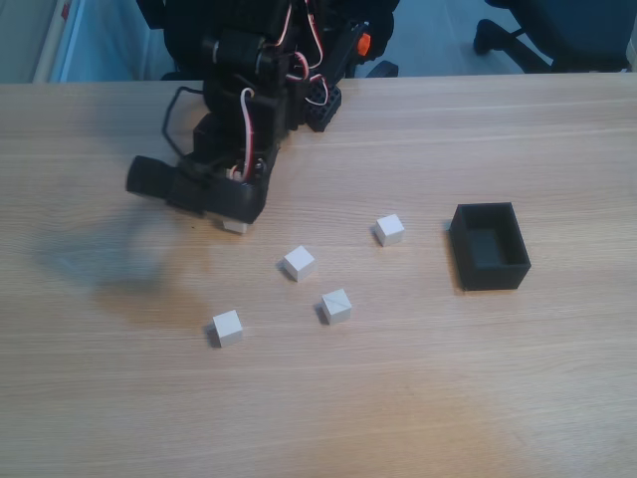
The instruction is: Pick blocks and place them in the box.
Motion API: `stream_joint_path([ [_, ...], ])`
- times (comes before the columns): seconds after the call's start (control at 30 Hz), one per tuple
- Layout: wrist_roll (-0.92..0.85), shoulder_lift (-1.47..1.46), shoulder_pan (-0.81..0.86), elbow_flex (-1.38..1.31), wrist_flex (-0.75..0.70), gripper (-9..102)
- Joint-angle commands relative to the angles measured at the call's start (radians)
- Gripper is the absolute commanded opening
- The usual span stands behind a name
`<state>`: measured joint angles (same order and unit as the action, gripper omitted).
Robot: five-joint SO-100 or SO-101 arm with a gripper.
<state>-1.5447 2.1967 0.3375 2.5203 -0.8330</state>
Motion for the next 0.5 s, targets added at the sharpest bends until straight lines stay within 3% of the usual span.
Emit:
stream_joint_path([
  [0.0,0.015,0.101,-0.086,-0.055,-0.048,0],
  [0.17,0.069,0.193,-0.304,-0.138,-0.103,0],
  [0.47,0.132,0.160,-0.653,-0.253,-0.049,0],
])
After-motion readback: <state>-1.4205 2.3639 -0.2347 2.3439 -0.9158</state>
